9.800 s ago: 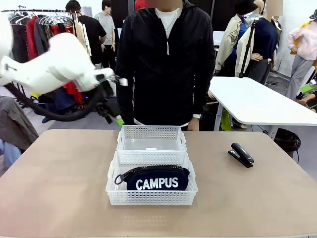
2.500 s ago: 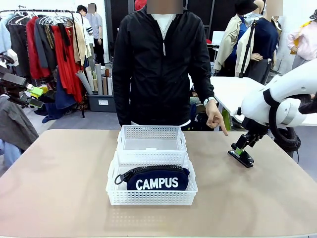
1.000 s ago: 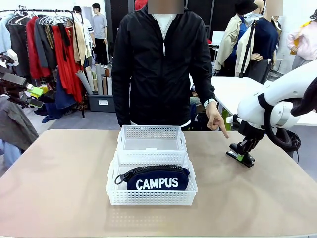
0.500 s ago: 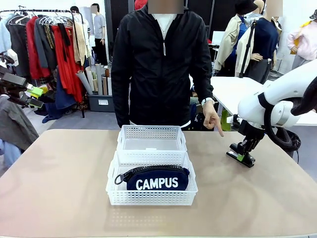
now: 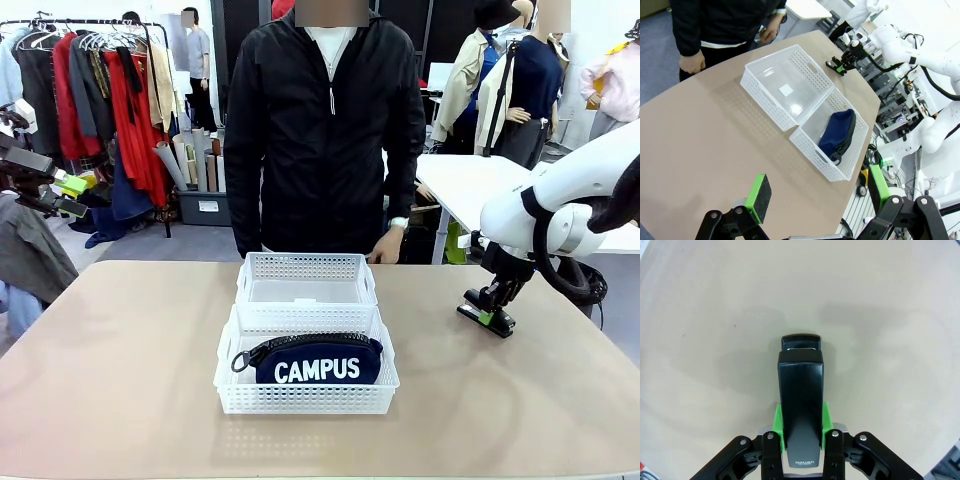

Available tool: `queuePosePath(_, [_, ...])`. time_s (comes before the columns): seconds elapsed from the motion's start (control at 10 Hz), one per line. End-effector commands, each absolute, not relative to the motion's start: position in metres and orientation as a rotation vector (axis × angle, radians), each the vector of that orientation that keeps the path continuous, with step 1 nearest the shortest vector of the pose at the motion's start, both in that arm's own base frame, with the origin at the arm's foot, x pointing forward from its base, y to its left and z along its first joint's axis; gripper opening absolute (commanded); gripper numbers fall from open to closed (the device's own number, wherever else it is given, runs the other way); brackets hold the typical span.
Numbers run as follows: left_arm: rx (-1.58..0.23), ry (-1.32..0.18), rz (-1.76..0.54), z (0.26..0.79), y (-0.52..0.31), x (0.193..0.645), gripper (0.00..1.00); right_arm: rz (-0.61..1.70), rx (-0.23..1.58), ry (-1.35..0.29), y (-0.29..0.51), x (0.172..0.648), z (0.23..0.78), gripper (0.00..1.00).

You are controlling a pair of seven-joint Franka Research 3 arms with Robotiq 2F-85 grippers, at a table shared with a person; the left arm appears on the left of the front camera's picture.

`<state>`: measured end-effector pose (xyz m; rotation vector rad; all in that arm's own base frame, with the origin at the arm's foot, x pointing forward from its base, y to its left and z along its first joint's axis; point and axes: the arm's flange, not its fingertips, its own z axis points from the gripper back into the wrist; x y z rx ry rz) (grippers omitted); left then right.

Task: Distribute items into two baskets.
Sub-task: Pick up the Stapler that the person points to.

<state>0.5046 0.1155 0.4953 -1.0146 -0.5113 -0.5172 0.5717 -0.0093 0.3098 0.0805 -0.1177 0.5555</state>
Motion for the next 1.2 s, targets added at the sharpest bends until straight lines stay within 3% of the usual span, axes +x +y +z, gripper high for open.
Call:
queuePosePath(0.0, [-1.014,-0.514,-0.516,0.496,0.116,0.504,1.0,0.592,0.089,-0.122,-0.006,0.565,0.345,0.0])
queuePosePath(0.7, [-1.014,-0.514,-0.516,0.496,0.116,0.504,1.0,0.836,0.033,-0.129,0.006,0.51,0.476,0.0])
queuePosePath(1.1, [-1.014,-0.514,-0.516,0.496,0.116,0.504,1.0,0.985,0.052,-0.143,0.02,0.465,0.513,0.0])
